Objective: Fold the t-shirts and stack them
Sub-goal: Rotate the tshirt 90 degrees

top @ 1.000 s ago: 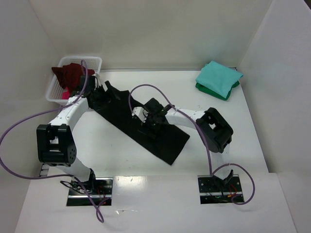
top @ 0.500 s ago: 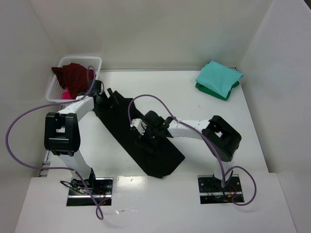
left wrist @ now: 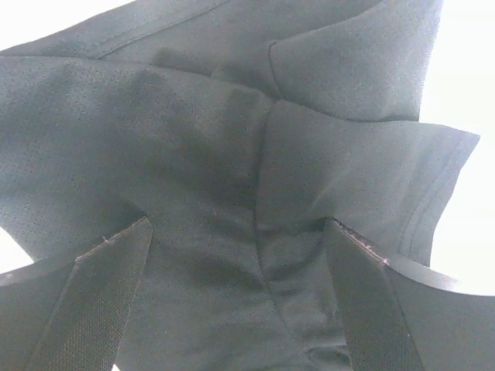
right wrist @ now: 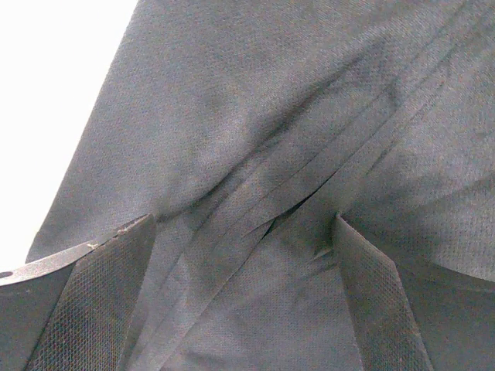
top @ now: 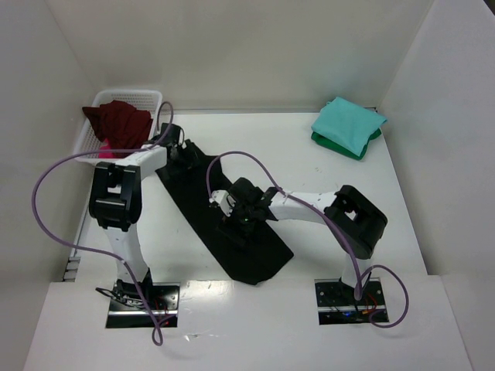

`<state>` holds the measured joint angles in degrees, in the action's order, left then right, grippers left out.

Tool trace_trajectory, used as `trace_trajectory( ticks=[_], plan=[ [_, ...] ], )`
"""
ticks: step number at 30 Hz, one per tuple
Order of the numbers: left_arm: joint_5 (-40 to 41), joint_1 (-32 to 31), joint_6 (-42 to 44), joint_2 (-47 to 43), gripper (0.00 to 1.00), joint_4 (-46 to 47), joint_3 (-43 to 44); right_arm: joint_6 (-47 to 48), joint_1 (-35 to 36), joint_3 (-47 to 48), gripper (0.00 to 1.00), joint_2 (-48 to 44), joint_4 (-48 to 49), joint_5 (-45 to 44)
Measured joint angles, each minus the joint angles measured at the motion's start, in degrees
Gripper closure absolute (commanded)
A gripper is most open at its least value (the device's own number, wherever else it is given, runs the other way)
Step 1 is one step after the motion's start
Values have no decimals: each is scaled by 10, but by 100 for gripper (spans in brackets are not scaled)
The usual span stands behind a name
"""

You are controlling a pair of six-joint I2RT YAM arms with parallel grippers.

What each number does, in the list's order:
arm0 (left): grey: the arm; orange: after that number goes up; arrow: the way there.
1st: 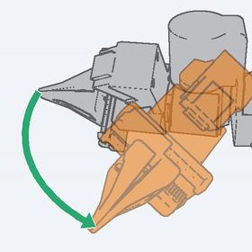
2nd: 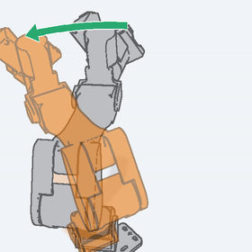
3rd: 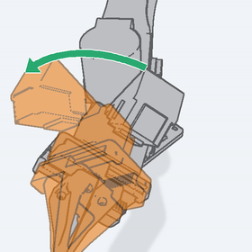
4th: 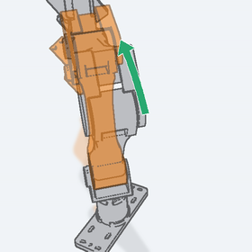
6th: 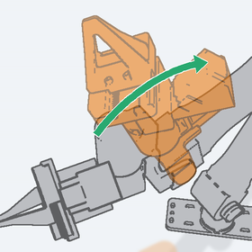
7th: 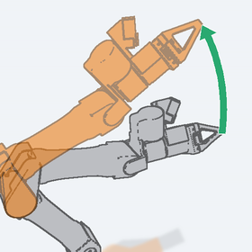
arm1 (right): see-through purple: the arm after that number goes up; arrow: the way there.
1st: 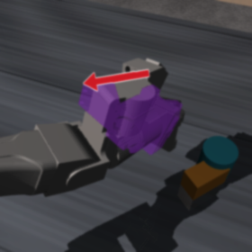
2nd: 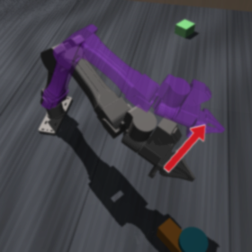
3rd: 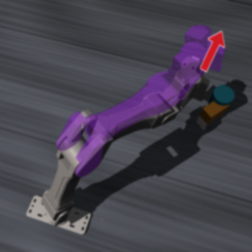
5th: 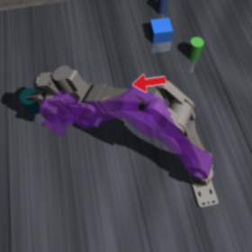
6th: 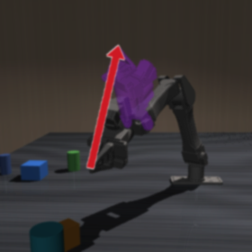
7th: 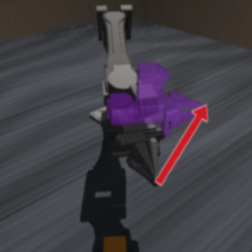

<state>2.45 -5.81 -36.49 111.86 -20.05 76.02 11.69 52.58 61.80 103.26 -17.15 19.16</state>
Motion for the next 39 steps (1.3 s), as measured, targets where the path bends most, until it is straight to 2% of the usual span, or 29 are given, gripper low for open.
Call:
trace_trajectory(
  ticks=[7,15,17,21,26,32,35,39],
  plan=[
    [11,-37,1,67,1,-20,96,1,0,0,0,0,4,-3],
    [1,-95,5,193,1,-60,297,-26,-22,0,0,-8,31,-17],
    [-5,-105,7,207,1,-65,322,-31,-40,2,0,-16,37,-21],
    [-43,-125,23,240,1,-72,376,-34,-72,20,0,-28,47,-38],
    [-103,-142,51,294,1,-98,469,-48,-75,28,0,-27,66,-40],
    [-135,-149,64,347,1,-134,567,-72,-86,29,0,-26,79,-58],
    [-131,-150,64,362,1,-157,601,-86,-111,39,0,-26,81,-81],
    [-119,-145,63,352,1,-172,600,-107,-147,78,0,-24,80,-126]
  ],
)
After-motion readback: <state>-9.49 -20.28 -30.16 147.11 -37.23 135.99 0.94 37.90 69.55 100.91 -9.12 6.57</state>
